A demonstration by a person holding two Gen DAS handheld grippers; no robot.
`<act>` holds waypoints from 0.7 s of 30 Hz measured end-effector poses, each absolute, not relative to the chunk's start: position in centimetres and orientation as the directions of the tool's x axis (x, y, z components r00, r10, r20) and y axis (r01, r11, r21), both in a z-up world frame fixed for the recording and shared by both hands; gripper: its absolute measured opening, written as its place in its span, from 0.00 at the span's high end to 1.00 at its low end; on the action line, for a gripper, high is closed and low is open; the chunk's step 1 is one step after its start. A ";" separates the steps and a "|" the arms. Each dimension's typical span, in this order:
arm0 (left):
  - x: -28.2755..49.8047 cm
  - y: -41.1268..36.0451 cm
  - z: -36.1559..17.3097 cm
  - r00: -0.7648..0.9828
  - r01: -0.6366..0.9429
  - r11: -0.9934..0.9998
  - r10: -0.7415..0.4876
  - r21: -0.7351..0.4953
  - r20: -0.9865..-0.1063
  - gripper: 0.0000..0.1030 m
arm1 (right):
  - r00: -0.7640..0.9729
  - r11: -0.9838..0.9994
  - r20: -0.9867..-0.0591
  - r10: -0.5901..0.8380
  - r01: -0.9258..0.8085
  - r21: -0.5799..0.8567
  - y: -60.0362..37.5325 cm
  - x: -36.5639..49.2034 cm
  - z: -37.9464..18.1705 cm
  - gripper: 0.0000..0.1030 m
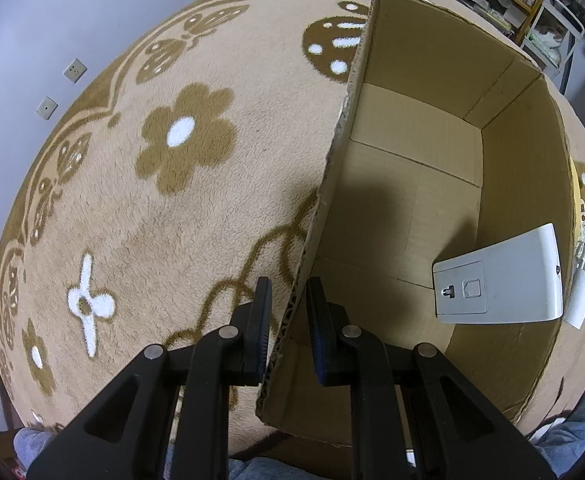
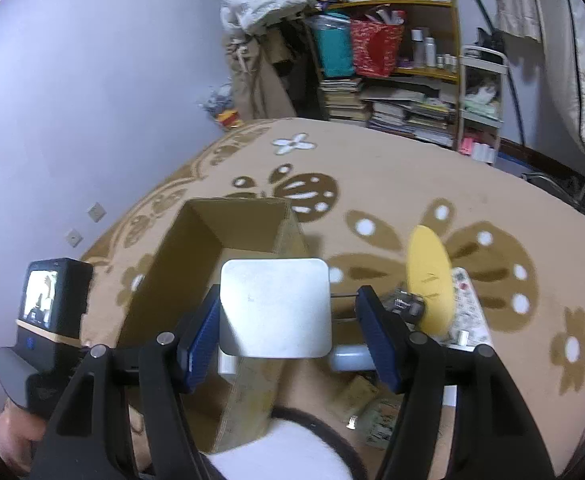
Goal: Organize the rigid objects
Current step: 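Carry the white charger into the box and release it with the right gripper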
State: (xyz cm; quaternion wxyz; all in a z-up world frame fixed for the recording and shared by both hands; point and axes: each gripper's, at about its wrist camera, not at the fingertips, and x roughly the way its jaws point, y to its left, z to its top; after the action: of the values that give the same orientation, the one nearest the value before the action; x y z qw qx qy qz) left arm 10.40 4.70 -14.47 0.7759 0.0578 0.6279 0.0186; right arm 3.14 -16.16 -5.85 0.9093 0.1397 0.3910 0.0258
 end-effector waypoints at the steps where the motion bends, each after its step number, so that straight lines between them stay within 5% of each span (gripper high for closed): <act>1: 10.4 4.7 -14.5 0.211 0.044 0.993 0.102 0.114 -0.972 0.84 | 0.696 0.959 -0.699 0.166 0.051 0.278 -15.9 3.3 -5.9 0.32; 21: 10.4 4.8 -14.4 0.213 0.043 0.992 0.107 0.119 -0.971 0.84 | 0.689 0.955 -0.683 0.243 -0.046 0.294 -12.8 7.0 -7.9 0.32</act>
State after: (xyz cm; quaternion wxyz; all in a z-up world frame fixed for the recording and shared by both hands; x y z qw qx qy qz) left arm 10.43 4.79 -14.44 0.7765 0.0599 0.6269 0.0205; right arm 6.98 -12.82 -7.95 0.9101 0.1276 0.3861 0.0795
